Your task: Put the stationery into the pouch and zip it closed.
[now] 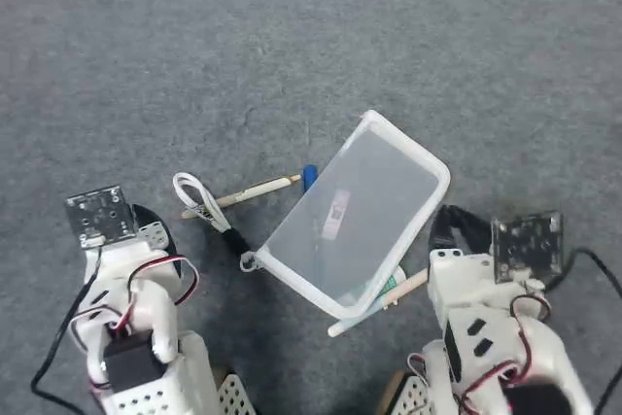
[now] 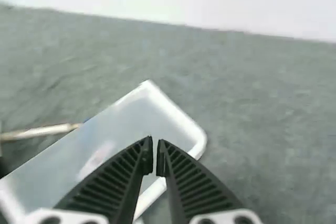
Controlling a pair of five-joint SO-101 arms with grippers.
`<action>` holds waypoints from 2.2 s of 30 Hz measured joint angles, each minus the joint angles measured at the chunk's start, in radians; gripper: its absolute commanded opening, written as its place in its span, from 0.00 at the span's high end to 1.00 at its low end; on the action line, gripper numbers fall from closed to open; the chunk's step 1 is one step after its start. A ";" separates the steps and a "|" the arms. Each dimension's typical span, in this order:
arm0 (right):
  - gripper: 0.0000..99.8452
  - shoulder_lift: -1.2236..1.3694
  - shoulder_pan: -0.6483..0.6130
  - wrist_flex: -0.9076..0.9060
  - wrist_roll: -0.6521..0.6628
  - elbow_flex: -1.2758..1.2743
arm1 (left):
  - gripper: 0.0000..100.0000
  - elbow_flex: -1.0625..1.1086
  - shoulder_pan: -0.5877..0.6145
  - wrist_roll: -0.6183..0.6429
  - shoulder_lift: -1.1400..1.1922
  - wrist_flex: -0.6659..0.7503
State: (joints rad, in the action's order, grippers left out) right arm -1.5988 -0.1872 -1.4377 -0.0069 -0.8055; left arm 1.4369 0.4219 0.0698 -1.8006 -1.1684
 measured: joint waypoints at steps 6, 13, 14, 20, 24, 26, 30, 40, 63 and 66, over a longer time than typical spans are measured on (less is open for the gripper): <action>0.99 0.341 -0.216 -0.112 -0.112 0.199 | 0.99 0.000 0.000 0.000 0.000 0.000; 0.99 0.601 -0.445 -0.110 -0.278 0.213 | 0.99 0.000 0.000 0.000 0.000 0.000; 0.99 0.623 -0.476 -0.110 -0.302 0.213 | 0.99 0.000 0.000 0.000 0.000 0.000; 0.99 0.735 -0.664 -0.081 -0.416 0.213 | 0.92 0.000 0.000 0.000 0.000 0.000; 0.99 0.824 -0.770 -0.066 -0.430 0.213 | 0.87 0.000 0.000 0.000 0.000 0.000; 0.99 0.870 -0.804 -0.043 -0.433 0.213 | 0.87 0.000 0.000 0.000 0.000 0.000; 0.99 0.979 -0.816 0.064 -0.433 0.189 | 0.87 0.006 0.000 0.000 0.000 0.000; 0.99 1.131 -0.833 0.249 -0.517 0.107 | 0.86 0.009 0.000 -0.002 0.000 0.000; 0.99 1.320 -0.729 0.328 -0.440 0.017 | 0.86 0.023 0.000 -0.002 0.000 0.000; 0.99 1.320 -0.646 0.334 -0.365 0.017 | 0.86 0.023 0.000 -0.002 0.000 0.000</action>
State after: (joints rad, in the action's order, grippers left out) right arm -0.2793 -0.8332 -1.1032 -0.3721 -0.7887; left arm 1.4599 0.4219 0.0683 -1.8006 -1.1684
